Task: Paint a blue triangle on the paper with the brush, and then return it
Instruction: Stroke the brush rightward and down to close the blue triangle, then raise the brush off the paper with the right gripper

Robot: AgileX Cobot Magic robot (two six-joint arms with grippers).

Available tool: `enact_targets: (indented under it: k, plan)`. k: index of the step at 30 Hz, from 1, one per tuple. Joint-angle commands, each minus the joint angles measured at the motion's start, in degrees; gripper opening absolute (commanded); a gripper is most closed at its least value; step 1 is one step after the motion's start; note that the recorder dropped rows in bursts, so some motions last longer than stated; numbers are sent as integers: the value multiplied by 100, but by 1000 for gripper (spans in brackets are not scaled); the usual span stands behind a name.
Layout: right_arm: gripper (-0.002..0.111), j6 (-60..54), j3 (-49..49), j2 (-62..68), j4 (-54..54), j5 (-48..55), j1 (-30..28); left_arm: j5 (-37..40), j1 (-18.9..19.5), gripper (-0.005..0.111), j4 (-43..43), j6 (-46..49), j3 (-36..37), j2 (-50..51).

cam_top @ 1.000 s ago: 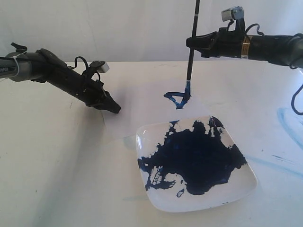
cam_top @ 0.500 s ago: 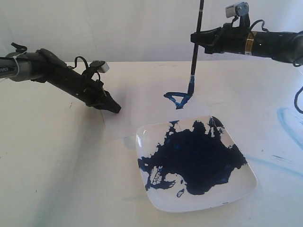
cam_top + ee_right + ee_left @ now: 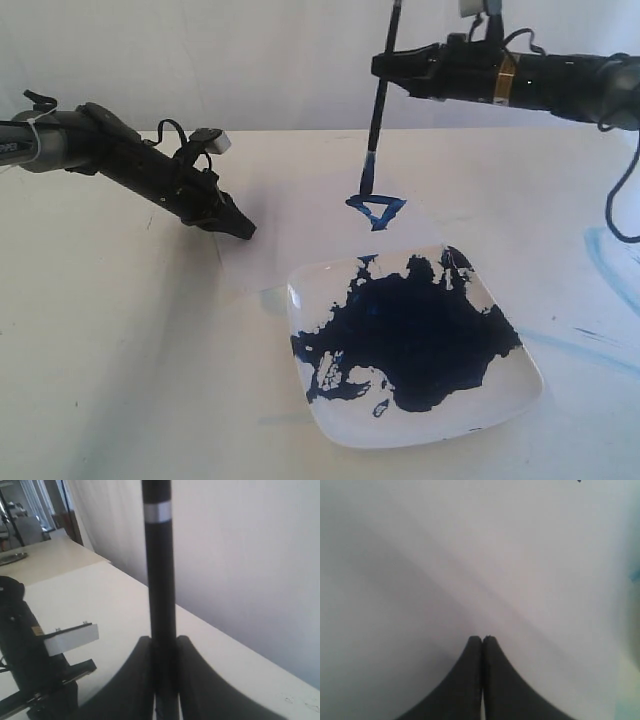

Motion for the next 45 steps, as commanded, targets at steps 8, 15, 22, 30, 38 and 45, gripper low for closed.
enact_targets:
  k: [8,15,22,30,38,45]
  plan:
    - [0,336,-19,-704,-620,2208,906,99,-14,0,-88,30,19,-14]
    - [0,427,683,-1123,-552,3264,920,124,-14,0,-88,30,19,-14]
    - [0,-1078,1887,-1831,1274,3547,948,100,-14,0,-88,30,19,-14]
    - [0,-4911,2934,-2154,6564,3886,1283,79,-14,0,-130,30,19,-14]
    - [0,-5524,2971,-2144,6860,3969,1346,79,-14,0,-130,30,19,-14]
    - [0,-5161,2971,-2088,7032,3846,1398,79,-14,0,-130,30,19,-14]
